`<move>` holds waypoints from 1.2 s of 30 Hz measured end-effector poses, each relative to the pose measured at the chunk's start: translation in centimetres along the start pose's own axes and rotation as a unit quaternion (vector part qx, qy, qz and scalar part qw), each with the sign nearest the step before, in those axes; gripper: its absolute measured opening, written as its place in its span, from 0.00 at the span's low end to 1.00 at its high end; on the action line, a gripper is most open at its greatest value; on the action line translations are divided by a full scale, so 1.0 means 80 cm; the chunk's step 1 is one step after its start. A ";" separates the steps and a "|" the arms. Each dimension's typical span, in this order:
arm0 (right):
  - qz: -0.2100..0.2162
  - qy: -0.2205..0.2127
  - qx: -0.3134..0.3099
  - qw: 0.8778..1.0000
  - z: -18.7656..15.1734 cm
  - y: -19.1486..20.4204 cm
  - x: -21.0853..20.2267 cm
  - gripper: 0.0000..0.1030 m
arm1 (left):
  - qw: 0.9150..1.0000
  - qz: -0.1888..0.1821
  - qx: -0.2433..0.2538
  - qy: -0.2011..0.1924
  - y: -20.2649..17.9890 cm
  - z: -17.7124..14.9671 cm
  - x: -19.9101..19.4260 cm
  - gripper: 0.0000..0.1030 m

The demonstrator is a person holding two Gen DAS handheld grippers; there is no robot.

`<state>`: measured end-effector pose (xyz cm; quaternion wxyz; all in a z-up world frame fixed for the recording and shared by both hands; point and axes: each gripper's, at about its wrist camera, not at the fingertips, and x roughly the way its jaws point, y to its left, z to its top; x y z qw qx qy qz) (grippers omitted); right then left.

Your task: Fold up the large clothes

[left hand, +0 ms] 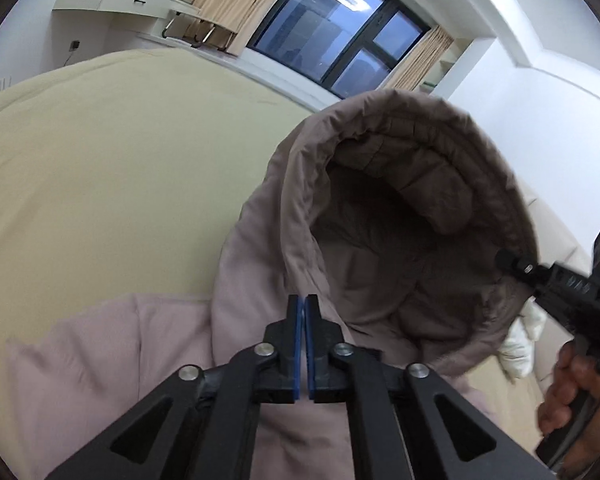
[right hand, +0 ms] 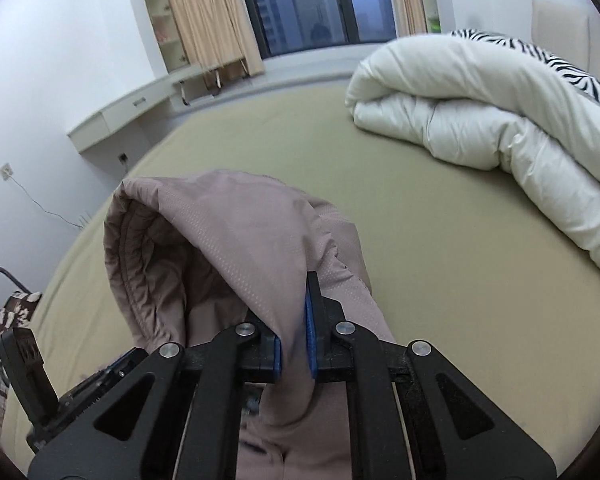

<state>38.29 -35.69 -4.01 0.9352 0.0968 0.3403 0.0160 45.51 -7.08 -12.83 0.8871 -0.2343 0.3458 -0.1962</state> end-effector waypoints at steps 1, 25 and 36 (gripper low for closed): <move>0.006 -0.008 0.006 1.000 -0.012 -0.008 -0.023 0.09 | 1.000 -0.006 0.009 -0.011 -0.010 -0.005 -0.023 0.02; 0.003 0.009 0.176 0.984 -0.299 -0.147 -0.178 0.10 | 0.995 -0.014 0.091 -0.035 -0.089 -0.101 -0.282 0.73; 0.040 -0.020 0.061 0.997 -0.183 -0.050 -0.169 0.71 | 0.980 0.071 0.150 0.106 -0.083 -0.115 -0.088 0.48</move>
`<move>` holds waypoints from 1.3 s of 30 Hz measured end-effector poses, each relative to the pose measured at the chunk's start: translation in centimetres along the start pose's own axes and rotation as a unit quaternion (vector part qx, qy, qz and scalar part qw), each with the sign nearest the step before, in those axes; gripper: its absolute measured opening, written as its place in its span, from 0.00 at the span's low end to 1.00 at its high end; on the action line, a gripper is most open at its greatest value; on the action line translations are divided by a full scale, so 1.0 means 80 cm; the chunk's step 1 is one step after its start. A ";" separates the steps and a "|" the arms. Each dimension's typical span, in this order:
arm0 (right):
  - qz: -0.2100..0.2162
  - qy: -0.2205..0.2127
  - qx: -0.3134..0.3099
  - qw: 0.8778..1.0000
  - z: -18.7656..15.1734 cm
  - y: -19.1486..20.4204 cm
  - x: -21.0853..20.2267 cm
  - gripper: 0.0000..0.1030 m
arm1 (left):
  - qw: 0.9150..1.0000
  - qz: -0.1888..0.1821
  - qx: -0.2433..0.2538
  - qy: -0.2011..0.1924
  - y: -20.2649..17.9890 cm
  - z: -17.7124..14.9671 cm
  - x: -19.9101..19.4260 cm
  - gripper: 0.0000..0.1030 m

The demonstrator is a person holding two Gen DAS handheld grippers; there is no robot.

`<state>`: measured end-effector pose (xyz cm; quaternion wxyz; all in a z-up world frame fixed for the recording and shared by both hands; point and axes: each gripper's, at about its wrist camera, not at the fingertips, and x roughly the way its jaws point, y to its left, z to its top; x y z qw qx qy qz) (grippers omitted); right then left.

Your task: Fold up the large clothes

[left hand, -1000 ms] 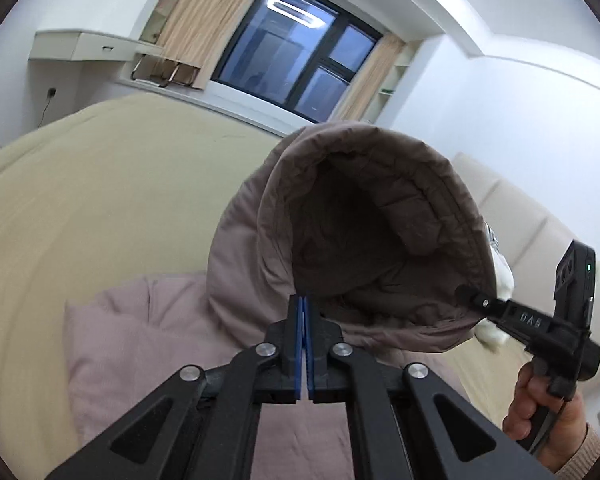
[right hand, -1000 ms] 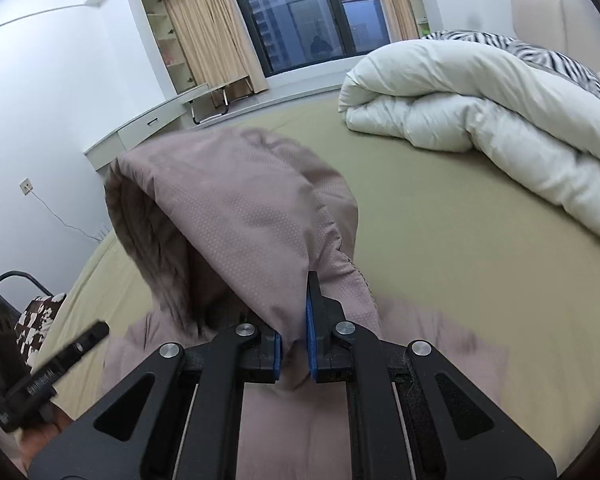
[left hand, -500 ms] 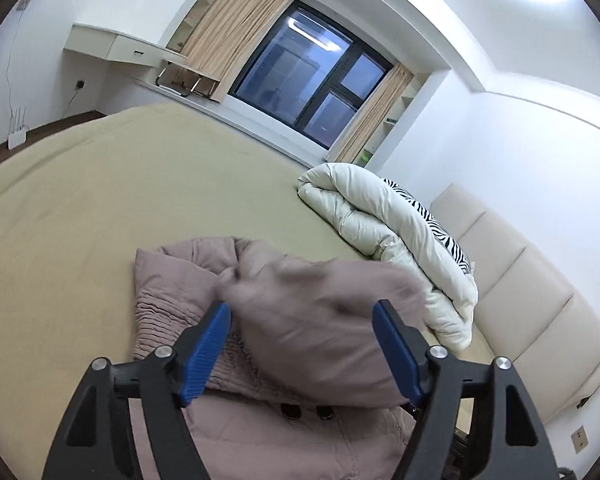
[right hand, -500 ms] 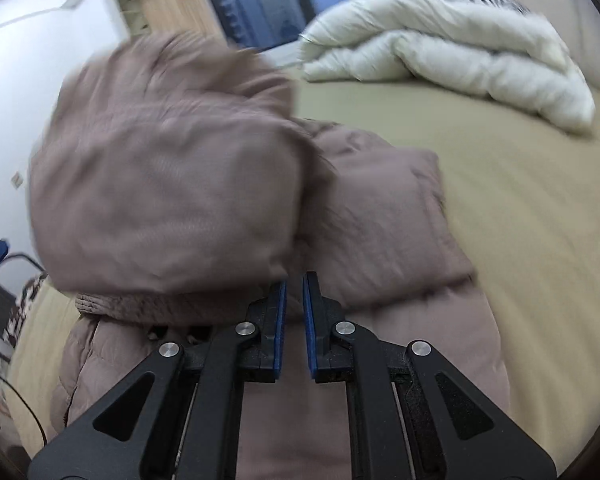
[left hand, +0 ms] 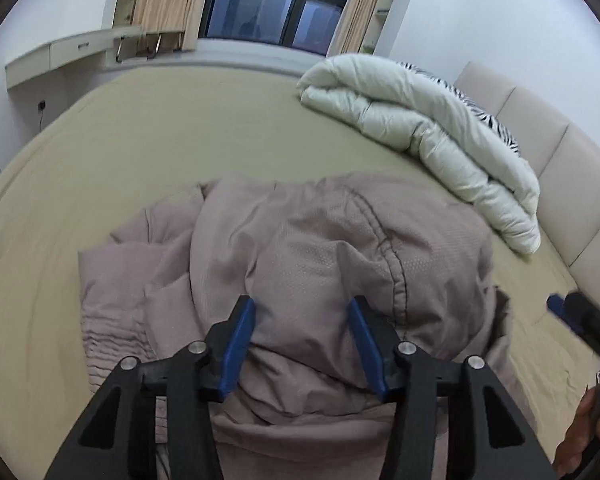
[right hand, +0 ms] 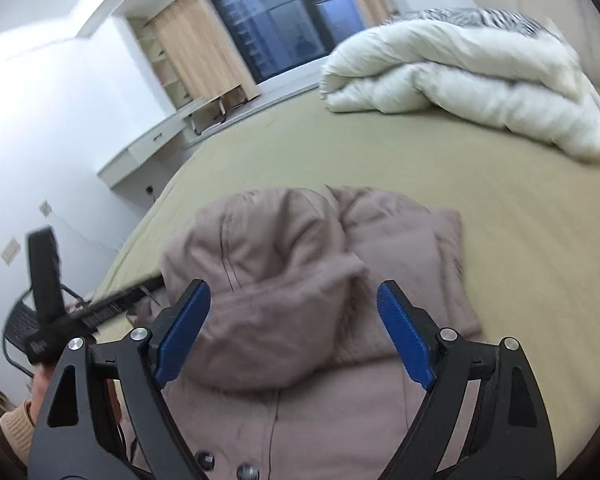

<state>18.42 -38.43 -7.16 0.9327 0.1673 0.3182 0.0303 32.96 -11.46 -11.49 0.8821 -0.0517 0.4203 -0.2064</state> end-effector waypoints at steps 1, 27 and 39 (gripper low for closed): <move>0.006 0.011 -0.004 1.000 0.006 0.008 0.012 0.61 | 1.000 0.009 -0.006 0.013 0.008 -0.008 0.015 0.46; -0.096 0.126 -0.168 0.973 0.005 0.020 0.298 0.33 | 0.999 0.009 0.004 0.035 0.022 0.014 0.088 0.38; -0.083 0.046 -0.124 0.988 0.094 0.018 0.237 0.33 | 0.999 0.034 0.025 -0.025 0.010 0.030 0.035 0.32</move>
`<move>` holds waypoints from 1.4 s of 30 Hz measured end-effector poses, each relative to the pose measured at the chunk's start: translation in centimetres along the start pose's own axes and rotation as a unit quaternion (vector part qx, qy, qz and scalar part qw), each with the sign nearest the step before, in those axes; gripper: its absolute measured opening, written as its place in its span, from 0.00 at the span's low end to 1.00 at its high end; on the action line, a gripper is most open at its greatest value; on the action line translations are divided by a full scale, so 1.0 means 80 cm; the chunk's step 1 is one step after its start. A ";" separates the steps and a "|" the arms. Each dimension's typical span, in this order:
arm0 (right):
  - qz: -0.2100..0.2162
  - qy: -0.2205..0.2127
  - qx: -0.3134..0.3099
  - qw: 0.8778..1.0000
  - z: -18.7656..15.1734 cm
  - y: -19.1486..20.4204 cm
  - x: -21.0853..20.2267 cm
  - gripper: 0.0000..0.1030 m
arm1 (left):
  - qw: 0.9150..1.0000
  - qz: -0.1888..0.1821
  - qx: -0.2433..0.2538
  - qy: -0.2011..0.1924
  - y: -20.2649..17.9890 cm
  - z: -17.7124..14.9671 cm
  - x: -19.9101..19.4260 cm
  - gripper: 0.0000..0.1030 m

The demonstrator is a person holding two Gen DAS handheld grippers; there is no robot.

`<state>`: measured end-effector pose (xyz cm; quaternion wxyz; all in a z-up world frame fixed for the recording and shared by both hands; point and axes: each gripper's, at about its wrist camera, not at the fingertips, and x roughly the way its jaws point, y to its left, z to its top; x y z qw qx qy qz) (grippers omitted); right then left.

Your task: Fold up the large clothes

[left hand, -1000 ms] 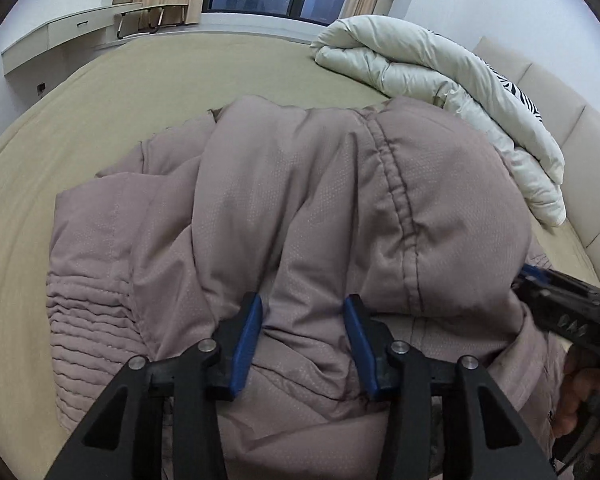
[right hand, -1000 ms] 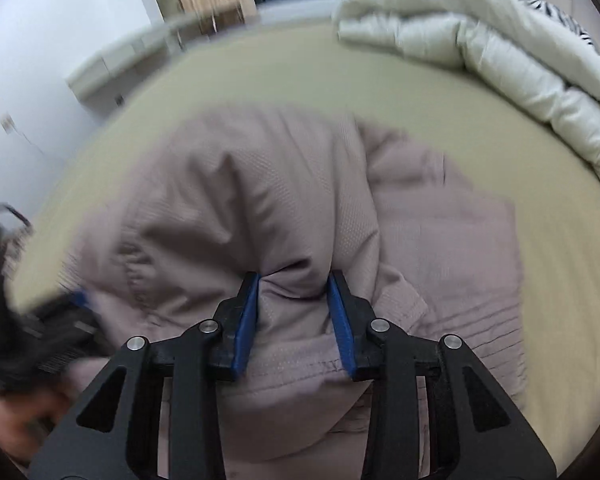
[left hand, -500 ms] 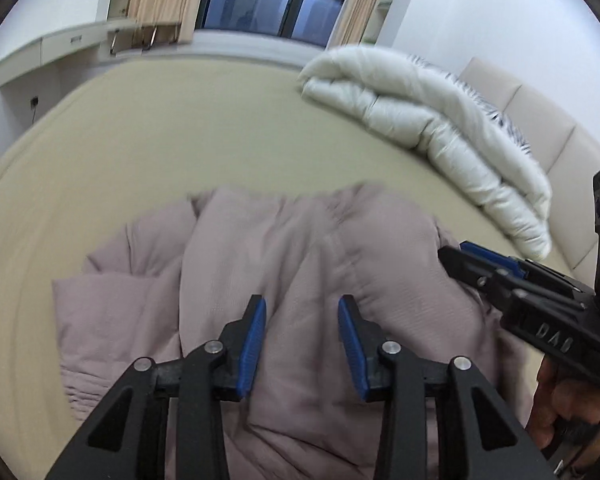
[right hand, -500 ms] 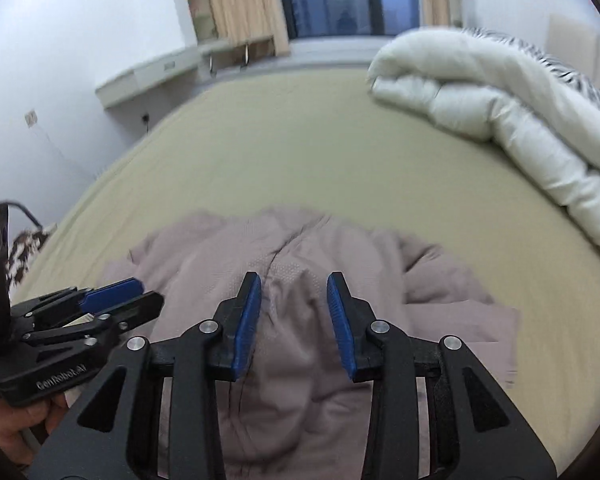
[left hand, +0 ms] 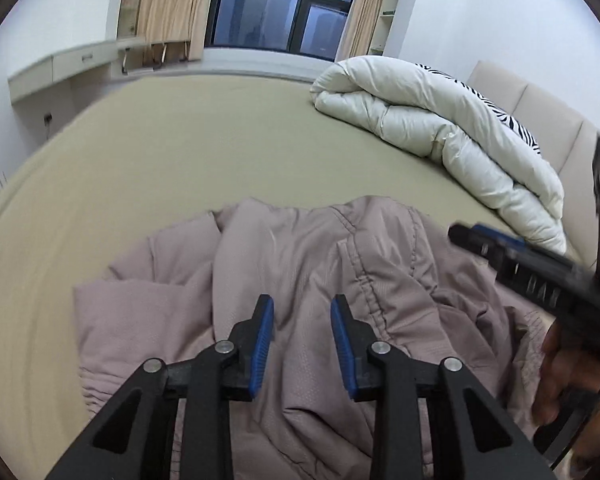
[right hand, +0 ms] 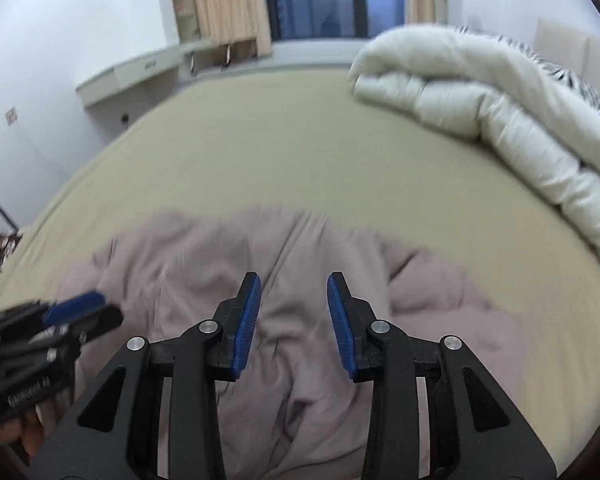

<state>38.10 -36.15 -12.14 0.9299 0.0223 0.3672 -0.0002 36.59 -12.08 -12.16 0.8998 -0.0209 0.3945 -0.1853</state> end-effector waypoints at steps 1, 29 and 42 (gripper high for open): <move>-0.004 0.016 -0.009 1.000 0.001 0.001 0.014 0.34 | 1.000 0.003 0.002 0.017 0.001 -0.002 0.013 0.32; 0.025 -0.032 0.036 0.999 -0.070 -0.031 -0.134 0.74 | 1.000 -0.001 -0.023 0.017 0.026 -0.055 -0.133 0.60; 0.018 0.136 0.121 0.983 -0.411 -0.135 -0.406 0.77 | 0.988 0.004 -0.110 0.112 0.108 -0.316 -0.348 0.73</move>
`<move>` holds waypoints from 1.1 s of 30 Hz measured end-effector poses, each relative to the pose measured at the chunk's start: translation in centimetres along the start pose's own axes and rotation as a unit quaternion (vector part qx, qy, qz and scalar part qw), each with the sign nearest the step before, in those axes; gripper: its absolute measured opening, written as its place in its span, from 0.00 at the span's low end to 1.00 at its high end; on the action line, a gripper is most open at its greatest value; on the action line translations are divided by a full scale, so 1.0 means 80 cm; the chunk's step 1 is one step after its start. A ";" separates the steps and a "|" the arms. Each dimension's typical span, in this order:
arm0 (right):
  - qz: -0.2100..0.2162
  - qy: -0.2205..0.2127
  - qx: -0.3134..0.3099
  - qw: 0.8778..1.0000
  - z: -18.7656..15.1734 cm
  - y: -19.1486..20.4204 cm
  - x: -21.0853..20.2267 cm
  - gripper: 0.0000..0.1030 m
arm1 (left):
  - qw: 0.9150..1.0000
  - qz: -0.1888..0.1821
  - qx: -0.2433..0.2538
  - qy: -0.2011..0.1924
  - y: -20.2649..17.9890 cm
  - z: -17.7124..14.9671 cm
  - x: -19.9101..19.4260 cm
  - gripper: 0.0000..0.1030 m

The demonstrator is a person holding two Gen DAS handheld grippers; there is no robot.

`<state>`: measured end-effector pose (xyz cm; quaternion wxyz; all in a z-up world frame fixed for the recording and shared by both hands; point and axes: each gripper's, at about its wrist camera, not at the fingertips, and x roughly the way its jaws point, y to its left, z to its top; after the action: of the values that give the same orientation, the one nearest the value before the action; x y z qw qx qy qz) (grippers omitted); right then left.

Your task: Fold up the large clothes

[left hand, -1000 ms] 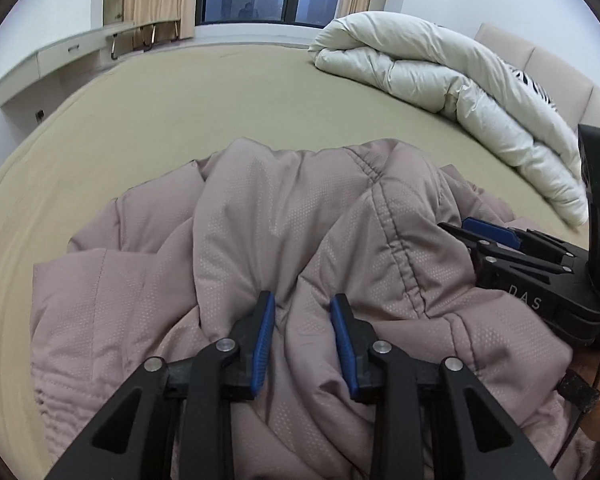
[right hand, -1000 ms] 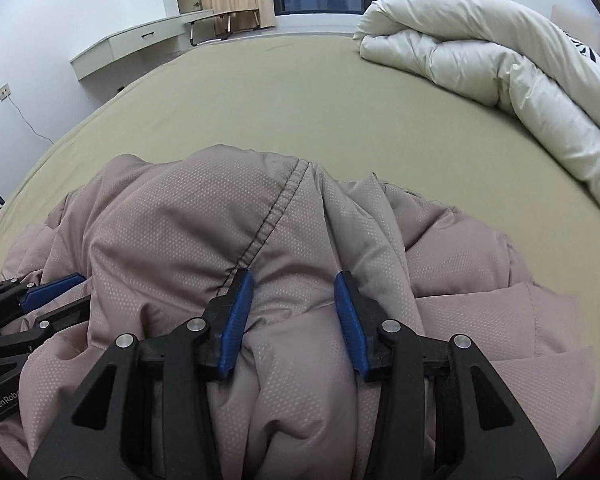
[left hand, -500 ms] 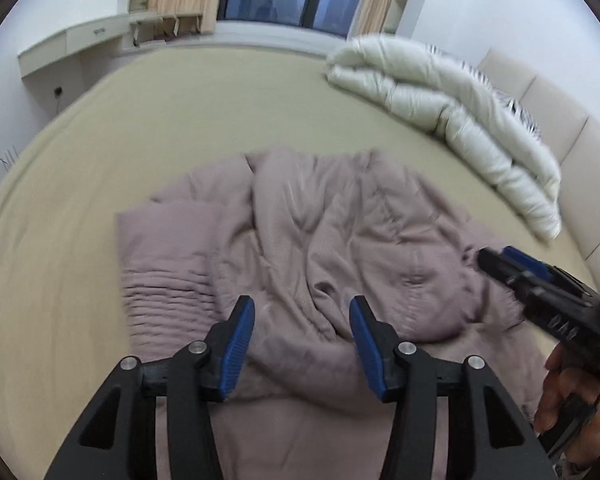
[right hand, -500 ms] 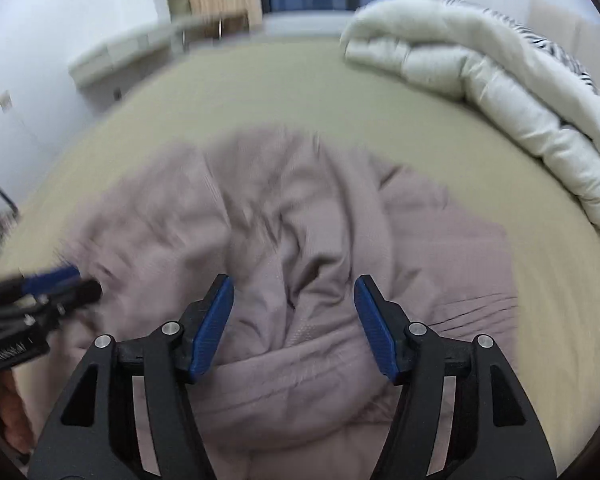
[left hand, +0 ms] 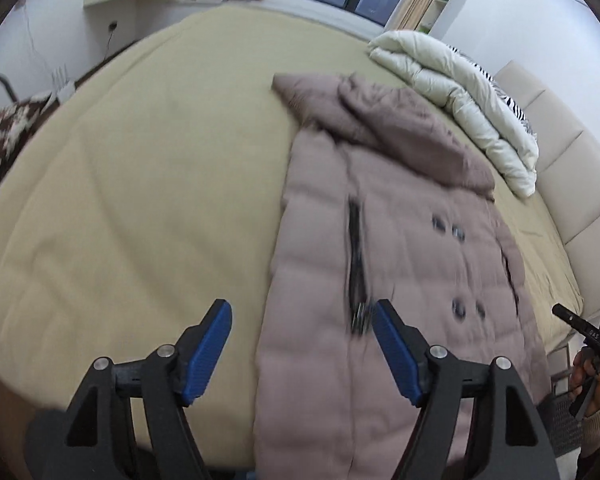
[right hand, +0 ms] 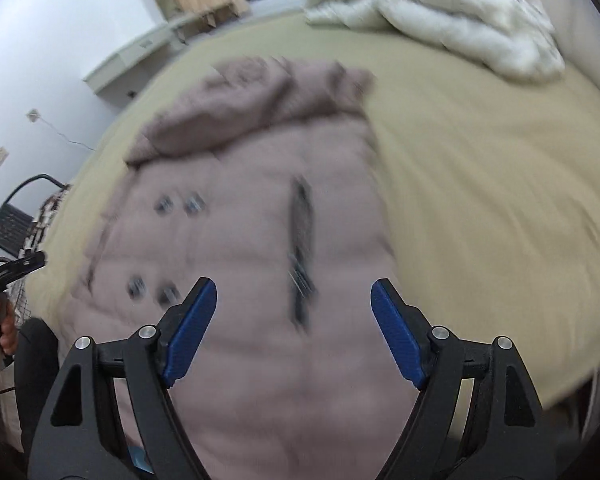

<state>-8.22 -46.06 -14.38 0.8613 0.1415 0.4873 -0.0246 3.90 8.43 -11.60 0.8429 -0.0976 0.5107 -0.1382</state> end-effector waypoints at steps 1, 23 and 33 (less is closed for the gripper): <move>-0.001 0.013 0.019 1.000 -0.016 -0.019 -0.002 0.77 | 1.000 0.004 0.003 0.009 0.004 -0.015 -0.001 0.73; 0.073 0.136 0.052 0.987 -0.105 -0.064 0.034 0.59 | 0.991 -0.018 -0.056 0.116 0.031 -0.127 0.047 0.79; 0.088 0.140 0.052 0.985 -0.103 -0.028 0.043 0.36 | 0.986 -0.056 -0.066 0.143 0.026 -0.130 0.057 0.56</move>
<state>-13.66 -45.68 -21.79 0.7746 0.2305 0.5872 0.0459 -3.06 8.64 -20.87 0.7442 -0.1606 0.6274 -0.1635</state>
